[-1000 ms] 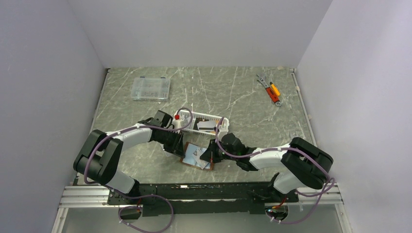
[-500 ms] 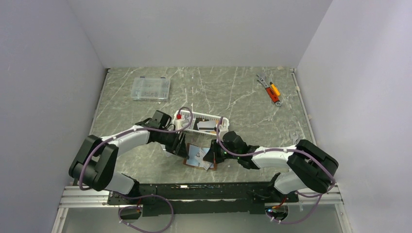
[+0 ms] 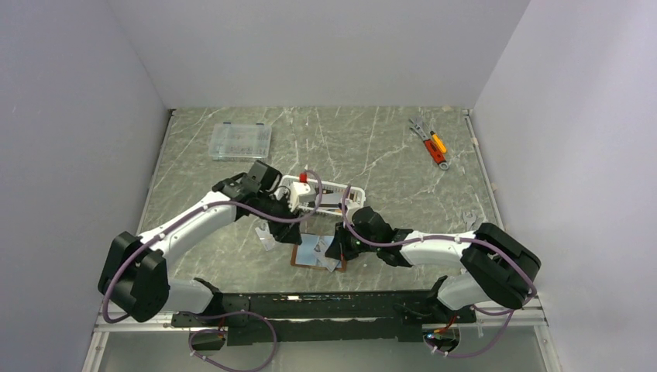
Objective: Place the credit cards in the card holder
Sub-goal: Insert the credit card into the card holder.
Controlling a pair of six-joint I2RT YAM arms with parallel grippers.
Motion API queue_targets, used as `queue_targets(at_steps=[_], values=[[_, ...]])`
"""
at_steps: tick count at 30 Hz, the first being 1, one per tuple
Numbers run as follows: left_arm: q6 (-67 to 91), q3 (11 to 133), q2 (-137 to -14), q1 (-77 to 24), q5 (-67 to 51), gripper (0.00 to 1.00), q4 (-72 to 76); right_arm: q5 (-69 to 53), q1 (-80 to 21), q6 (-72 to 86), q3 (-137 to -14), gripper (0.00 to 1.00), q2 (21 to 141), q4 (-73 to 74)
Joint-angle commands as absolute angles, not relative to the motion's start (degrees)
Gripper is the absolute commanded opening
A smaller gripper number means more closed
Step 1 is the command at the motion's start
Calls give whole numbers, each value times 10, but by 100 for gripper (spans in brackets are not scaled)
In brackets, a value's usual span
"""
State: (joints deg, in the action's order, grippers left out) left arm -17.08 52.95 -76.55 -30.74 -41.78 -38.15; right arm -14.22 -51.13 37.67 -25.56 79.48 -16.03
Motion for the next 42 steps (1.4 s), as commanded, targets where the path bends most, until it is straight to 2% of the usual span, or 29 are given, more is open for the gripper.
queue_targets(at_steps=[1,7,13,18,28,42], values=[[-334,530,-752,-373,-359,48,-384,-122,-510,365,-271,0,779,-108],[-456,475,-789,-453,-237,43,-321,-121,-510,398,-260,0,768,-122],[-531,416,-790,-487,-166,35,-276,-134,-505,398,-253,0,755,-123],[-517,409,-796,-506,-162,30,-264,-144,-482,402,-247,0,749,-119],[-451,398,-803,-570,-177,20,-276,-84,-480,466,-218,0,709,-130],[-418,395,-801,-582,-154,10,-273,-56,-480,524,-167,0,674,-259]])
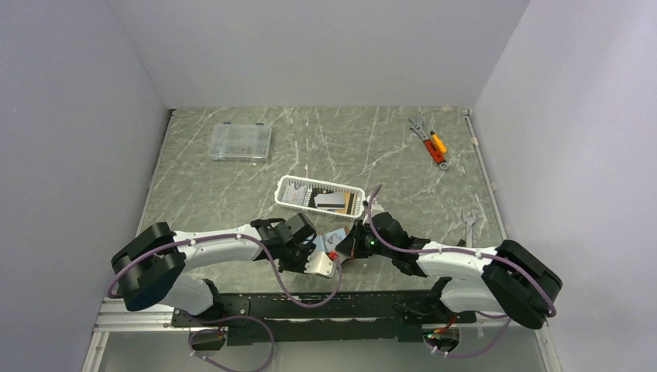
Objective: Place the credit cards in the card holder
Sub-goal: Insert the credit card into the card holder.
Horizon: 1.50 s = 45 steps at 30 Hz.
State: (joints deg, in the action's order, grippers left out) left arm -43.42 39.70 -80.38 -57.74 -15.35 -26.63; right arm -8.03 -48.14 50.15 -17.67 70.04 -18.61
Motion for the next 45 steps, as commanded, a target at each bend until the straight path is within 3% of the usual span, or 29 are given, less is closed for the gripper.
queue_targets(at_steps=[1,11,31,45], values=[[-416,396,-799,-582,-155,9,-274,-52,-480,525,-167,0,670,-264],[-399,409,-814,-584,-169,0,-283,-18,-509,535,-186,0,751,-324],[-388,412,-807,-590,-183,0,-293,67,-550,538,-180,0,812,-358],[-384,418,-822,-592,-178,0,-298,60,-560,550,-161,0,846,-408]])
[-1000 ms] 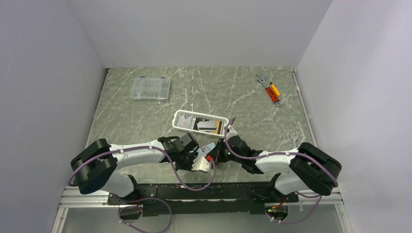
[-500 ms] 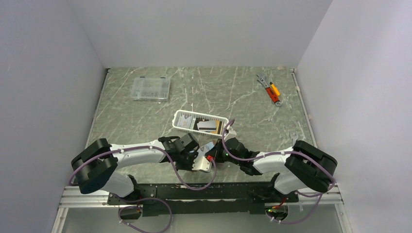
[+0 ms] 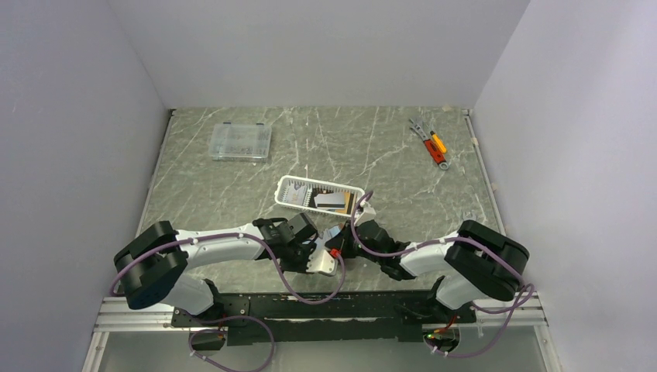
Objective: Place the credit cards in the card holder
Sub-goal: Insert the credit card into the card holder.
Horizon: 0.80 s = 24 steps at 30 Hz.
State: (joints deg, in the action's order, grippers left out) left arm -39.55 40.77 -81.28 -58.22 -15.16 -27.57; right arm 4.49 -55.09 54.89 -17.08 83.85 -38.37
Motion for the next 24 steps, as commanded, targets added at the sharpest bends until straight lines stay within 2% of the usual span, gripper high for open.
queue_targets(at_steps=[1,8,13,16,18,22,24], values=[[-383,418,-823,-592,-176,0,-297,60,-563,555,-156,0,843,-407],[-381,423,-829,-593,-174,0,-299,90,-588,585,-120,0,812,-391],[-381,427,-831,-594,-172,0,-301,86,-588,578,-137,1,815,-345],[-381,427,-831,-594,-170,0,-302,95,-586,576,-149,23,807,-302],[-381,425,-830,-594,-168,0,-300,110,-583,569,-160,33,786,-260],[-381,423,-829,-594,-169,0,-300,132,-577,554,-166,44,729,-199],[-381,423,-832,-594,-169,0,-299,137,-575,548,-168,45,713,-181]])
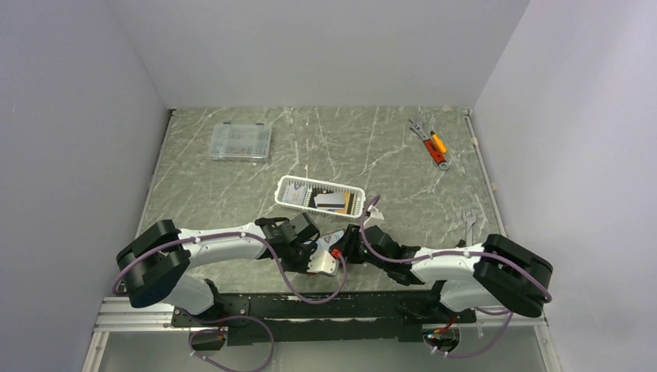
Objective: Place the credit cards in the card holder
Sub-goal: Insert the credit card into the card holder.
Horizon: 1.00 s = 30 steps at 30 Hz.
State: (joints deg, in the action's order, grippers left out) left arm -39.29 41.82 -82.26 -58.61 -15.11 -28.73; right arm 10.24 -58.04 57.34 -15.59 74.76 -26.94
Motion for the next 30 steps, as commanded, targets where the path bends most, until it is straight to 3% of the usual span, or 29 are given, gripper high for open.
queue_targets(at_steps=[1,5,19,25,30], values=[[-380,425,-833,-594,-170,0,-300,136,-575,547,-170,46,710,-177],[-378,429,-838,-595,-172,0,-299,127,-575,543,-178,46,722,-177],[-378,426,-838,-597,-167,0,-297,104,-575,522,-209,20,763,-197],[-378,421,-835,-597,-170,0,-296,117,-575,521,-190,35,725,-173],[-377,422,-831,-597,-164,0,-302,107,-572,518,-189,42,725,-173]])
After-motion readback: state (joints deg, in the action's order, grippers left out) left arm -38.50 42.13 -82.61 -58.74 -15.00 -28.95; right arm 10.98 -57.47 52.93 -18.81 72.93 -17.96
